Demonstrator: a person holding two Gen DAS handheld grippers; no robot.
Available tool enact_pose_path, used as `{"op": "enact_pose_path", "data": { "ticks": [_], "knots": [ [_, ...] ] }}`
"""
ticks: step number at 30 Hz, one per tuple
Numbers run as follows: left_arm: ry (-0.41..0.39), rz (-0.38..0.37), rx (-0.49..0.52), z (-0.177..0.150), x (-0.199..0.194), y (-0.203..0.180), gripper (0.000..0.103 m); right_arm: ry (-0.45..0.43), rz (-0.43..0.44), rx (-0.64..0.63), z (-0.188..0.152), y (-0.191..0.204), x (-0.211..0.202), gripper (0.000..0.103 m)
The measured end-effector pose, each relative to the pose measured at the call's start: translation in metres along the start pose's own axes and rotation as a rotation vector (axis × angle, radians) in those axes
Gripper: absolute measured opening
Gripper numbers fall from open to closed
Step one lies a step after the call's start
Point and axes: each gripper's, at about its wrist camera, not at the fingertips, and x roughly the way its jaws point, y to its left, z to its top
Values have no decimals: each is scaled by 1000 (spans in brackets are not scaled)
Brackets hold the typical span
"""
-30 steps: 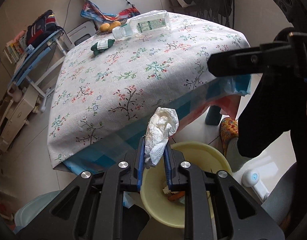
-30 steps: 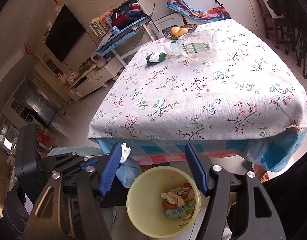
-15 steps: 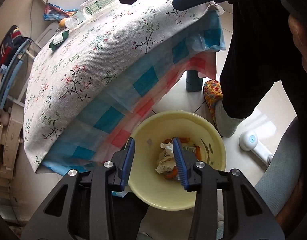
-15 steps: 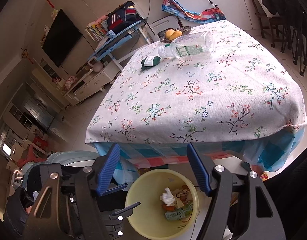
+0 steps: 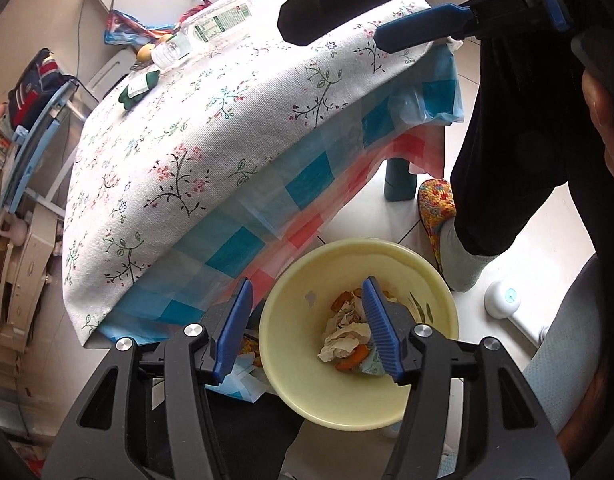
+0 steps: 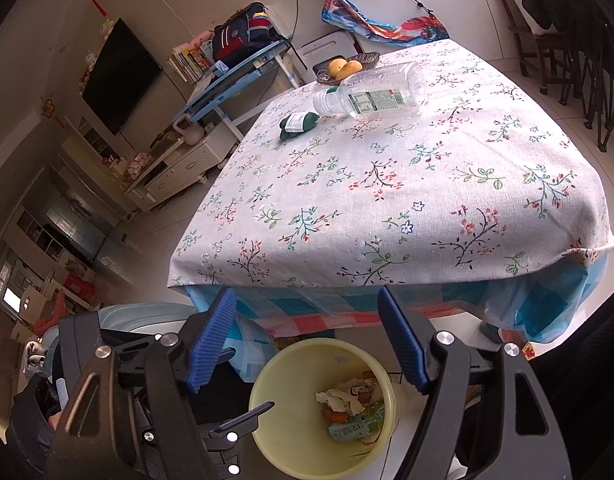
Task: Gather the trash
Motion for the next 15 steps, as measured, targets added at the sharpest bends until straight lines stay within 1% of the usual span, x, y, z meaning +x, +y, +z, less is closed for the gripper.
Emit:
{"op": "enact_pose_path", "data": {
  "ticks": [10,13,15],
  "knots": [
    [-48,28,-53,5,-9,12,57,8,-2,-1,0,-2,3,72],
    [-80,44,-94,8,-15,21,57,8,2,-3,5,-1,4,73],
    [-107,56,-140,11,-20,31,58,2,1,-11,10,1,4,73]
  ]
}}
